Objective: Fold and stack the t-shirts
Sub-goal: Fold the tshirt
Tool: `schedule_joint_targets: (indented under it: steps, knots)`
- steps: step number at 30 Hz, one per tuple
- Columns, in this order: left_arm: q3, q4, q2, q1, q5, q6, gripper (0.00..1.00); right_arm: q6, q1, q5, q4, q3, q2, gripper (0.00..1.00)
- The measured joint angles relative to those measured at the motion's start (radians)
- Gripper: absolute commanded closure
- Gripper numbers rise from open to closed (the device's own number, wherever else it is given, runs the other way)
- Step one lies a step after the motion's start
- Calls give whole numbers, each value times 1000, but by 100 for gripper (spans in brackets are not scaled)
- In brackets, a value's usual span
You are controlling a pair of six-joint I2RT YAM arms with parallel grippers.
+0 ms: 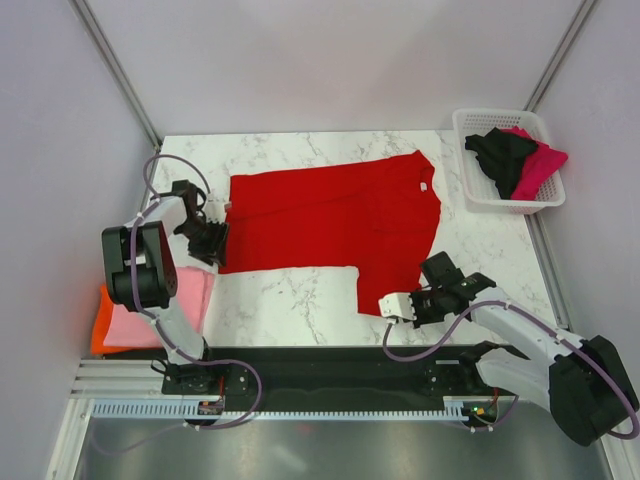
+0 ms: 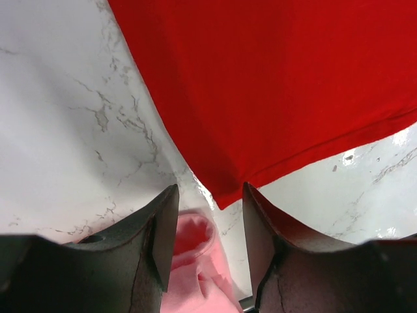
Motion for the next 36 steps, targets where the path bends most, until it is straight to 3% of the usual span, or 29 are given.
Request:
schedule_joint_targets:
  steps: [19, 36]
  knots:
    - [-3, 10, 17, -64, -91, 11, 62, 44, 0, 21, 37, 0, 16, 100]
    - [-46, 23, -23, -83, -81, 12, 56, 92, 0, 41, 58, 0, 6, 100]
